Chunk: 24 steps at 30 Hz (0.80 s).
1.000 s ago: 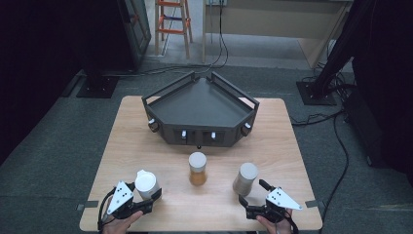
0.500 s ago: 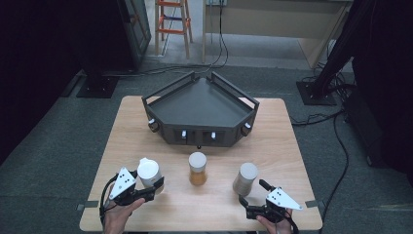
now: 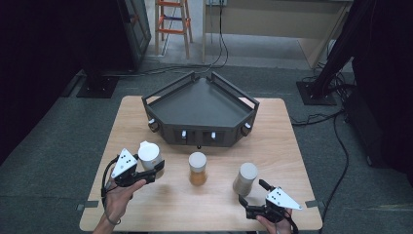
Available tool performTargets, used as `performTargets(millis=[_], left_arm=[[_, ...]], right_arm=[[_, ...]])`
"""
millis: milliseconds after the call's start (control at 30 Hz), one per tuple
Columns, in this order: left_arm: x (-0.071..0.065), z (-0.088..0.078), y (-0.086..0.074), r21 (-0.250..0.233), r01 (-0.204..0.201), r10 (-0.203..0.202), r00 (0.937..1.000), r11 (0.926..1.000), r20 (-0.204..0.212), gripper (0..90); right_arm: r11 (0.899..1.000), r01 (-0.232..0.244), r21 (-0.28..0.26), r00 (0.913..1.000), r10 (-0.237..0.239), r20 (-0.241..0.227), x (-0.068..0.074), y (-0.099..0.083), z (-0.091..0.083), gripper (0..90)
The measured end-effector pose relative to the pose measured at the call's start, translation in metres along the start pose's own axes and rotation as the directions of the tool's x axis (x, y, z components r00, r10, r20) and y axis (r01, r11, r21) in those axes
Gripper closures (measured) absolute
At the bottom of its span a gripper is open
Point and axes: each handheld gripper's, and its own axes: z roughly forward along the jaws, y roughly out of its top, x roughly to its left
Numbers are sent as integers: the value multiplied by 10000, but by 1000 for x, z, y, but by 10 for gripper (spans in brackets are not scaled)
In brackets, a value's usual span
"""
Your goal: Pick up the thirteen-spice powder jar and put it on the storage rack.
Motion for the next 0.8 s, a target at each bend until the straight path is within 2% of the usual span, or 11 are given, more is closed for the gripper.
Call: performTargets(millis=[267,800], left_arm=[[5,7,19,-94,-26,25,9999,10000,-120,303],[9,32,43,23,-63,63,9997,10000,-252,303]], right_arm=[[10000,-19,34,10000,19,-25,0,0,1,12],[10000,-34,0,10000,34,-46,0,0,0,12]])
